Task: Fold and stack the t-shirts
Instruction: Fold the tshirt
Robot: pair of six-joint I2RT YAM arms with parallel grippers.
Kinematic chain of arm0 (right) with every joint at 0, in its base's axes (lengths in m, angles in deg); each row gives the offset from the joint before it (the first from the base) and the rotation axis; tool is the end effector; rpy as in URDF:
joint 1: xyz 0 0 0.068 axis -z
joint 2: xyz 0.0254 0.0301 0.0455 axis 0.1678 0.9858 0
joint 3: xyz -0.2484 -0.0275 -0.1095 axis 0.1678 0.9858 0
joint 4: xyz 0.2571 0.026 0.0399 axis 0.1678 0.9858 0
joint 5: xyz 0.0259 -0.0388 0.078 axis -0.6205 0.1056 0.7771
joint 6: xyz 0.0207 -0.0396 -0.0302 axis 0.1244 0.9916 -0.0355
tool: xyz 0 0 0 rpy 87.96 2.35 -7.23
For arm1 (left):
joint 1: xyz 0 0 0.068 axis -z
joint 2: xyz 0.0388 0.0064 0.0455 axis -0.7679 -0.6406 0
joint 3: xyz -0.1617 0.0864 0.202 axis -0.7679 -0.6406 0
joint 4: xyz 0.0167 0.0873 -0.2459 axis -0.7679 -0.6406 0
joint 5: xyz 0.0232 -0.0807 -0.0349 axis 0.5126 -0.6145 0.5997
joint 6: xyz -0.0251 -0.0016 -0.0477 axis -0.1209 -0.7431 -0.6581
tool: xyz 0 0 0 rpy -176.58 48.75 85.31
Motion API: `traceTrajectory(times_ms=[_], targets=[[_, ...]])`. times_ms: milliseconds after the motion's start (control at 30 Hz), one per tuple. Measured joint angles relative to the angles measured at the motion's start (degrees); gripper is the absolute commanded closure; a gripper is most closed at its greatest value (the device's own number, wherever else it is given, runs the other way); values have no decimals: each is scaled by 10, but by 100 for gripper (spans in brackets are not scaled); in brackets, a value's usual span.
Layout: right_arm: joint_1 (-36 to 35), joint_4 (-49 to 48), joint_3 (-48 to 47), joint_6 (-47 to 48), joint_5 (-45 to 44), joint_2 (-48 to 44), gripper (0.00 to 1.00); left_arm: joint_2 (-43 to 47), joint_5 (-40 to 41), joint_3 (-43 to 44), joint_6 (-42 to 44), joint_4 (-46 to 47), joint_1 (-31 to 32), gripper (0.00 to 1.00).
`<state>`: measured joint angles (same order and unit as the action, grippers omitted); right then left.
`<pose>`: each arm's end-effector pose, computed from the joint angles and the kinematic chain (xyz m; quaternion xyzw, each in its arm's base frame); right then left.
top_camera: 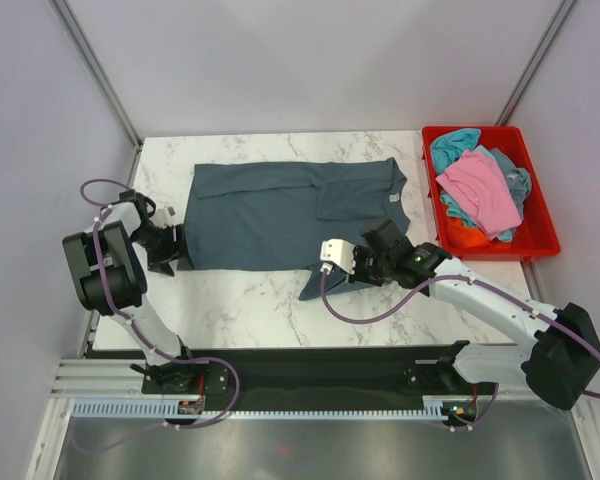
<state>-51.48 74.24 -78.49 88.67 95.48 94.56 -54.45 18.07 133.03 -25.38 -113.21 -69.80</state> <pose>0.1816 0.1698 0.2458 -0.6350 0.6946 0.0769 0.3291 0.3045 0.0977 0.1573 -0.0904 0.9852 -0.1352 0.0540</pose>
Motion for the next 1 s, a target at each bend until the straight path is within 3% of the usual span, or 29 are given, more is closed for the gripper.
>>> traceTrajectory(times_ms=[1000], targets=[[12, -2, 0, -8, 0, 3, 100, 39, 0, 10, 0, 2, 0, 32]])
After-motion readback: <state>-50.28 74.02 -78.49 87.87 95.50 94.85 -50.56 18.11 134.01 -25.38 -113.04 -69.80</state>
